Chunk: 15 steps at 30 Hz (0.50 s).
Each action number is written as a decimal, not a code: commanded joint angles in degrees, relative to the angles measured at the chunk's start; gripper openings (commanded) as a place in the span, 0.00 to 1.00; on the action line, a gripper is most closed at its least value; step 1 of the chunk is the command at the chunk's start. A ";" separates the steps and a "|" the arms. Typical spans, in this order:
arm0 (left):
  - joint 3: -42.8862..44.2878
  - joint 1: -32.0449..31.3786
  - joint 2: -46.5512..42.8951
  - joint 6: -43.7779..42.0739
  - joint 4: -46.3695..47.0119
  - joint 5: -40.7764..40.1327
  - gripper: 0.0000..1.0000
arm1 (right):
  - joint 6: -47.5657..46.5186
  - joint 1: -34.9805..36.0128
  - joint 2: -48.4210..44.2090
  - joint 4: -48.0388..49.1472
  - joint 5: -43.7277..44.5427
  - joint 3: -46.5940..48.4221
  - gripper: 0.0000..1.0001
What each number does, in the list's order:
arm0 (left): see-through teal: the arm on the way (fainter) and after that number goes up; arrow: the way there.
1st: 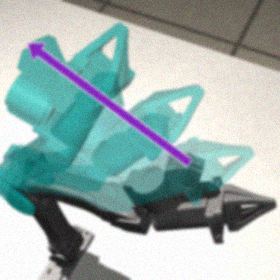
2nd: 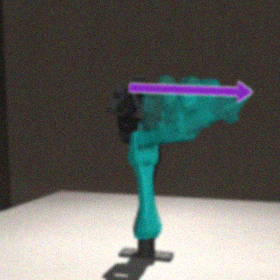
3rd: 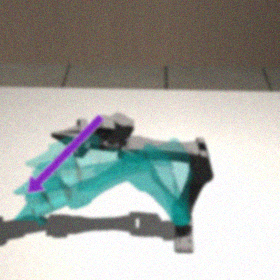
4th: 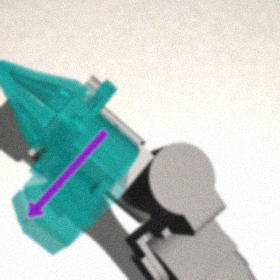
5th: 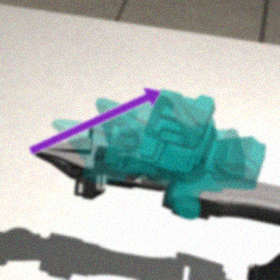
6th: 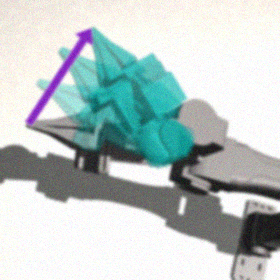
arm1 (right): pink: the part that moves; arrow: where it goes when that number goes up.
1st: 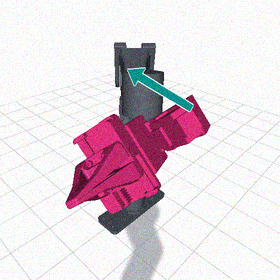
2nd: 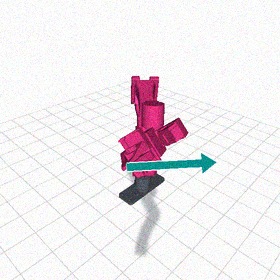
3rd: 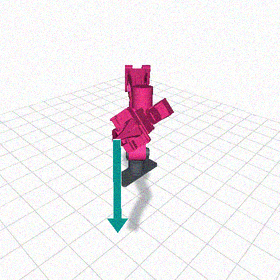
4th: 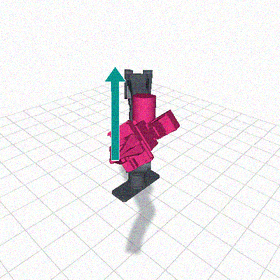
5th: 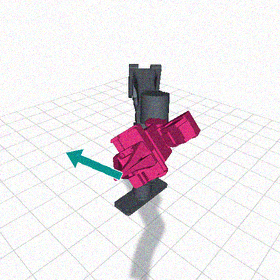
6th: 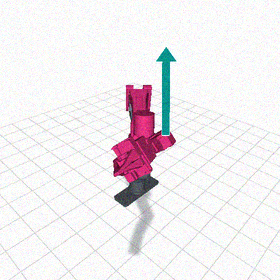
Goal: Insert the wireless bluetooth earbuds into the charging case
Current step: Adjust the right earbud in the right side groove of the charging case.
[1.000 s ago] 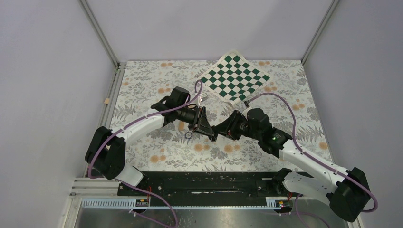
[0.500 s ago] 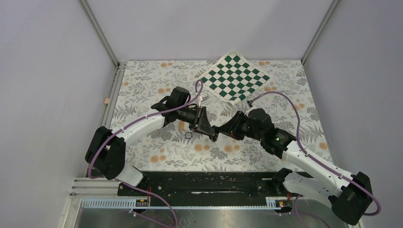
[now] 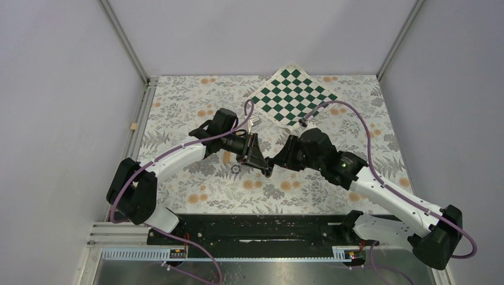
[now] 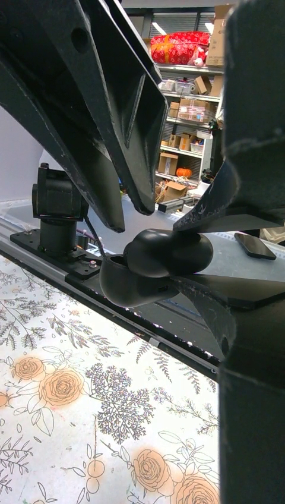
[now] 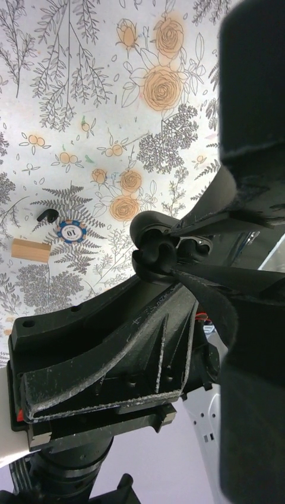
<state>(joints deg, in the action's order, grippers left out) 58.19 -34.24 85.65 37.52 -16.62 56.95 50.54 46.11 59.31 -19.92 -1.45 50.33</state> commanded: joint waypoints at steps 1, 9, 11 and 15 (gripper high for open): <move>2.07 -0.21 -1.18 -0.43 2.21 2.38 0.00 | -4.59 0.90 2.12 -2.58 2.55 3.77 0.31; 1.64 -0.20 -1.52 -0.57 2.22 2.57 0.00 | -7.17 1.03 5.24 -2.86 0.29 6.07 0.32; 1.61 -0.26 -1.66 -0.59 2.21 2.57 0.00 | -7.26 1.09 5.38 -2.68 0.22 6.25 0.32; 1.77 -0.30 -1.80 -0.56 2.21 2.63 0.00 | -7.38 1.09 5.81 -2.67 0.14 6.94 0.32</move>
<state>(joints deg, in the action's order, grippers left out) 58.19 -34.22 85.65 37.52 -16.64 57.28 44.58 46.50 64.73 -22.87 -1.10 54.15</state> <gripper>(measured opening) 0.285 0.318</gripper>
